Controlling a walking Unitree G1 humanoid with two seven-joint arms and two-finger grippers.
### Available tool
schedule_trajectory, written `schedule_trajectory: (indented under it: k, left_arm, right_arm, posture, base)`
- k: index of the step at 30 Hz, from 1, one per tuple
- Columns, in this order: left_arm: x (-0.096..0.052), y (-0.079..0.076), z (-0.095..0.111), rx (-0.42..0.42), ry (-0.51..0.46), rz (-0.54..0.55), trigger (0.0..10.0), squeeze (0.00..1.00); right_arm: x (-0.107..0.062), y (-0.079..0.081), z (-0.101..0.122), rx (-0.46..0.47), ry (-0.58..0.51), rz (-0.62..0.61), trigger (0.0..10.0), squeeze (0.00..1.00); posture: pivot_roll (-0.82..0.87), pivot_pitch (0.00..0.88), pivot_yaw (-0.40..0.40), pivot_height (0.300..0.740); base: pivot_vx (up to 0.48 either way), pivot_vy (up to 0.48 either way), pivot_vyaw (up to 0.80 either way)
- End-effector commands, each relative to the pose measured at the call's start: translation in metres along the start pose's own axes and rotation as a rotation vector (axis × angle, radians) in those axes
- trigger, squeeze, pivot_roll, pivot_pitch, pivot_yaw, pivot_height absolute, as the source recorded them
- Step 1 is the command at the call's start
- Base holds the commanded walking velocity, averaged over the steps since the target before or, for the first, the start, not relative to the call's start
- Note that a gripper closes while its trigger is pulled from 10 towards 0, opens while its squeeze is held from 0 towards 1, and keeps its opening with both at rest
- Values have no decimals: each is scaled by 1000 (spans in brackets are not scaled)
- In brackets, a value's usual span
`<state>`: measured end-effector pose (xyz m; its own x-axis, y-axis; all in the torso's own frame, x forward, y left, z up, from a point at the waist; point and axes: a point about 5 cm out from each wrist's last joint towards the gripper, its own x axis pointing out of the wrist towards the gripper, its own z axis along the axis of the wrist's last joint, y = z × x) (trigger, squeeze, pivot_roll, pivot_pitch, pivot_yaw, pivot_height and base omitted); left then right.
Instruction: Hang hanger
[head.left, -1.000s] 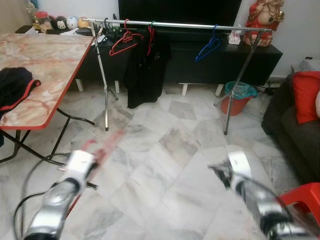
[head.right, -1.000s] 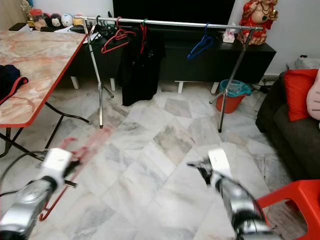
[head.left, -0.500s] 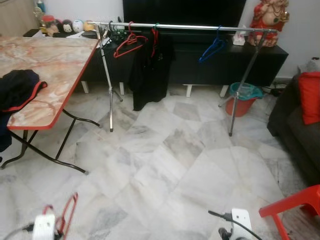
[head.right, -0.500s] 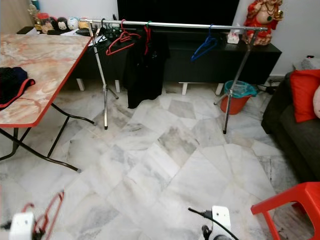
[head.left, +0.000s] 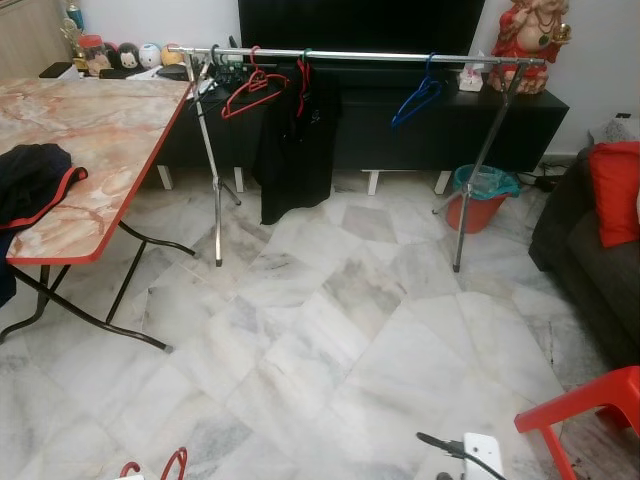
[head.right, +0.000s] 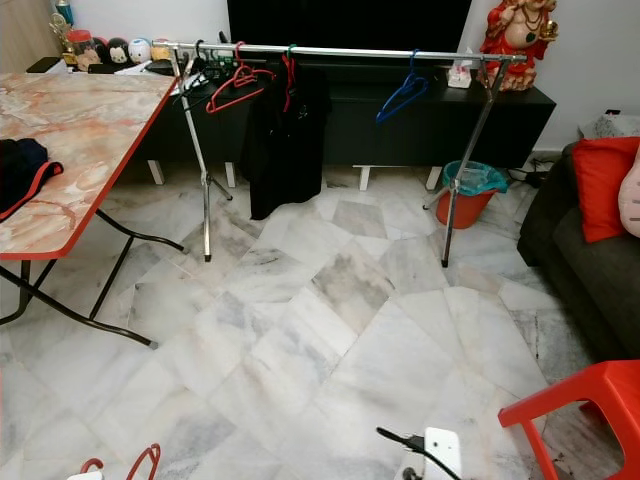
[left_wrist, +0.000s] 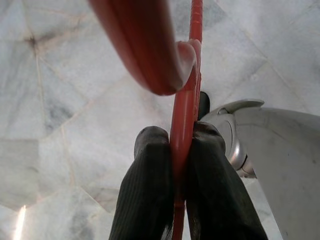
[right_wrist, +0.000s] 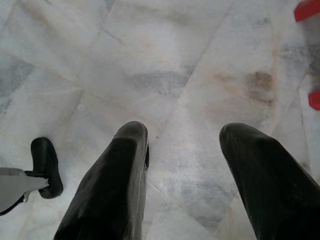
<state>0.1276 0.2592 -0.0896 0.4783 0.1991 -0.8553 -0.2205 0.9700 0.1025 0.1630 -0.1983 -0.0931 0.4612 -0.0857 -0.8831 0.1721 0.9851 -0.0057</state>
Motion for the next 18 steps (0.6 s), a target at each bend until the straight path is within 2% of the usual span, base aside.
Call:
schedule_trajectory:
  k: [1,4,10,14,18]
  left_arm:
    - [-1,8,-2,22,15,19,10000,0]
    - [-2,14,-5,12,28,33,10000,0]
    - [-3,14,-11,23,48,31,10000,0]
    - [-3,12,-14,70,62,17,10000,0]
    - [-4,12,-16,48,64,22,10000,0]
  right_arm:
    - [0,-3,2,-13,-4,-8,10000,0]
    - [0,-1,0,-16,0,-10,10000,0]
    - [0,1,-1,-21,0,-10,10000,0]
    - [0,1,-4,-41,21,-12,10000,0]
    - [0,2,-3,-50,16,-4,10000,0]
  posture:
    - [112,0,-52,740]
    - [114,0,-50,740]
    - [119,0,-53,740]
    - [124,0,-56,740]
    - [127,0,-59,740]
  base:
    - [247,0,0]
    - [251,0,0]
    - [269,0,0]
    - [268,0,0]
    - [271,0,-398]
